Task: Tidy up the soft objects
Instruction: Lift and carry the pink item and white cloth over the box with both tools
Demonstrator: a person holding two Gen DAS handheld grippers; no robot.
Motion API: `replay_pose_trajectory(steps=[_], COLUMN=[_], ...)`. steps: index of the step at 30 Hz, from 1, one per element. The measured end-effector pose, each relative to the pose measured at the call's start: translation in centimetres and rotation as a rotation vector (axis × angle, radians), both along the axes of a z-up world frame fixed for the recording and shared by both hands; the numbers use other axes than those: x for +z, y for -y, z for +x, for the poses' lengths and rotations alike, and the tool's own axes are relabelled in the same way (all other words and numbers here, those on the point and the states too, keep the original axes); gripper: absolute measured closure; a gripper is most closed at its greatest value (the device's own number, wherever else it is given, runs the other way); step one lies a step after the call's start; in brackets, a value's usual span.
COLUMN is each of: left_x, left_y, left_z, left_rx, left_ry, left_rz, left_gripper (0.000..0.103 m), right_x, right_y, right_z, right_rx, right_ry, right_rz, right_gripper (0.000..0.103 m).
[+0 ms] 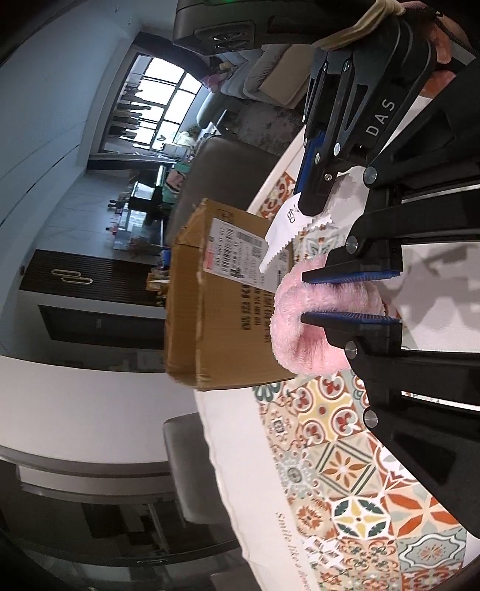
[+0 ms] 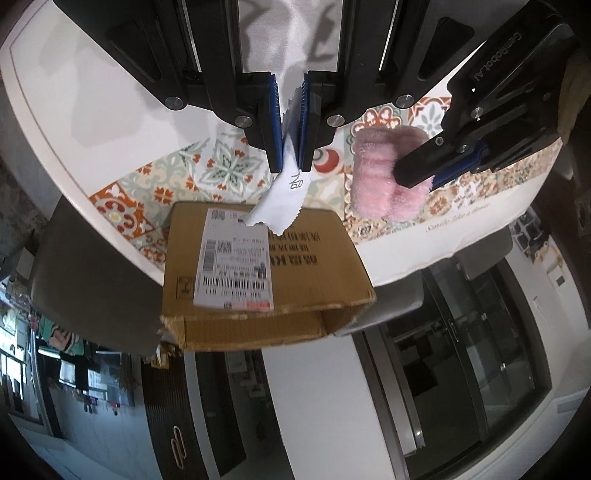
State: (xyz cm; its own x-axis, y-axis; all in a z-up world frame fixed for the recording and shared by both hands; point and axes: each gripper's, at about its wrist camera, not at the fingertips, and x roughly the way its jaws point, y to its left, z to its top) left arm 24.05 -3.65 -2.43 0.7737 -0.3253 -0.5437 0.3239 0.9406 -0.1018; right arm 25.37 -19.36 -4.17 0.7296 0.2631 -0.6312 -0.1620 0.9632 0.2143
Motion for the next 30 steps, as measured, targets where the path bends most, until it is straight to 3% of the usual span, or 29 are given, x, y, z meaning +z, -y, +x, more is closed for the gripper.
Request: replay_pose_trajectory(steps=[17, 30], left_x=[5.5, 8.8], left_y=[0.1, 0.9], left_z=[-1.0, 0.8], left_rx=[0.007, -0.005], left_ry=[0.153, 0.262], left_rz=[-0.014, -0.004], left_gripper=[0.088, 0.088], right_x=[6.3, 9.6], right_y=[0.4, 0.9], right_z=[-1.6, -0.6], right_rx=[-0.001, -0.013], right_ry=[0.184, 0.285], right_rz=[-0.011, -0.019], right_gripper=[0.093, 0.093])
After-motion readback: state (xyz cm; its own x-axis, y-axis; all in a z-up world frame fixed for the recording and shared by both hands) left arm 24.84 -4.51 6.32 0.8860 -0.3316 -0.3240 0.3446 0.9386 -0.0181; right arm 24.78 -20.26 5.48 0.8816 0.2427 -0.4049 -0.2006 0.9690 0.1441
